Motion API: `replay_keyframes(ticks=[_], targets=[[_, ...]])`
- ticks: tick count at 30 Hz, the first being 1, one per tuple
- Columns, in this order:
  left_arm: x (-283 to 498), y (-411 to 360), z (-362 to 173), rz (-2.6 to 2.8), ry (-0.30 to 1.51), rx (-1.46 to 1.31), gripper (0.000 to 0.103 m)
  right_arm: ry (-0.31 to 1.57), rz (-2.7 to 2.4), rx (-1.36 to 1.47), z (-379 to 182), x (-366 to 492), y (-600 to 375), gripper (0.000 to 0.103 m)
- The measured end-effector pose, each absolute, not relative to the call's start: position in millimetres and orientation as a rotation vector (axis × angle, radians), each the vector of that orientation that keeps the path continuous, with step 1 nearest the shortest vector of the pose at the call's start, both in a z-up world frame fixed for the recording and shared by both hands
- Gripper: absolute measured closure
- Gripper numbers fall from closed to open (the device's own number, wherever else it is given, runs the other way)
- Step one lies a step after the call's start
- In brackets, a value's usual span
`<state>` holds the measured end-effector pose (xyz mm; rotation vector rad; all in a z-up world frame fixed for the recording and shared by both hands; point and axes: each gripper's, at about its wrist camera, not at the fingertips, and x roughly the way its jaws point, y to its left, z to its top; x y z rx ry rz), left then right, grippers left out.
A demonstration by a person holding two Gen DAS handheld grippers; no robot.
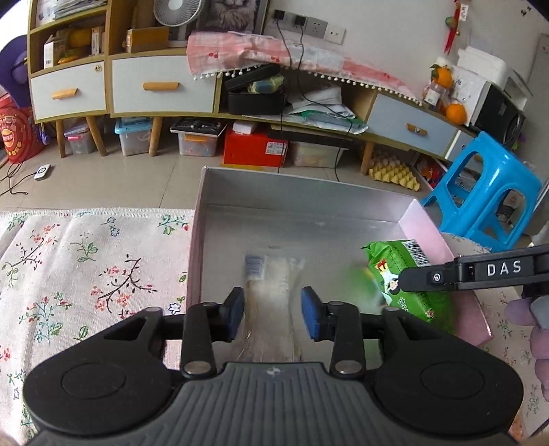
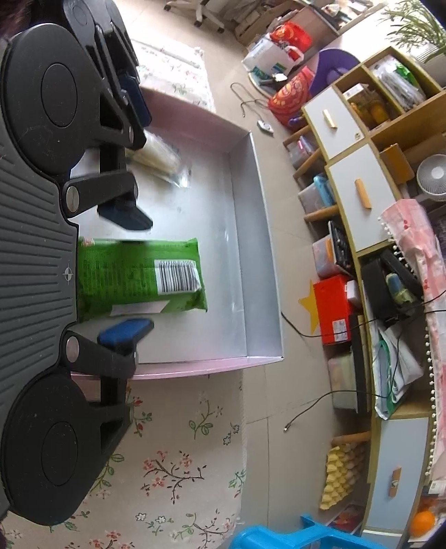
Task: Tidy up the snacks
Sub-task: 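Carry both packs into the pink box and open both grippers, then withdraw both tools from the box back toward the snacks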
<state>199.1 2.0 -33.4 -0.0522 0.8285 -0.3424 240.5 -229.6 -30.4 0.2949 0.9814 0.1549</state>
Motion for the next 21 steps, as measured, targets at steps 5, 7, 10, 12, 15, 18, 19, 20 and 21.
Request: replay_keyframes(ticks=[5, 7, 10, 12, 15, 18, 19, 20, 21], targets=[[193.9, -3.2, -25.8, -0.356, 0.822, -0.035, 0.045, 0.976, 0.153, 0.3, -21.1, 233.9, -233.0, 0.035], [190.6, -4.1, -21.9, -0.358, 0.824, -0.037, 0.039, 0.972, 0.152, 0.301, -15.1, 228.5, -235.0, 0.028], [184.1, -5.6, -15.1, -0.364, 0.825, -0.039, 0.028, 0.945, 0.166, 0.31, -4.1, 215.2, -237.8, 0.021], [179.6, -7.2, -11.3, -0.361, 0.827, -0.033, 0.02, 0.931, 0.177, 0.303, 2.6, 205.8, -238.0, 0.02], [172.2, -8.4, -6.5, -0.365, 0.83, -0.032, 0.014, 0.908, 0.189, 0.274, 11.0, 189.3, -235.5, 0.017], [163.3, -9.2, -3.3, -0.369, 0.834, -0.026, 0.008, 0.895, 0.186, 0.242, 16.3, 173.2, -232.0, 0.014], [160.6, -9.4, -2.3, -0.37, 0.837, -0.021, 0.007, 0.895, 0.179, 0.229, 17.5, 168.2, -230.1, 0.014], [157.0, -8.8, -1.6, -0.37, 0.84, -0.018, 0.006, 0.898, 0.172, 0.216, 18.8, 163.6, -228.4, 0.014], [153.2, -8.0, -1.0, -0.37, 0.843, -0.014, 0.004, 0.9, 0.171, 0.2, 19.7, 157.4, -227.0, 0.014]])
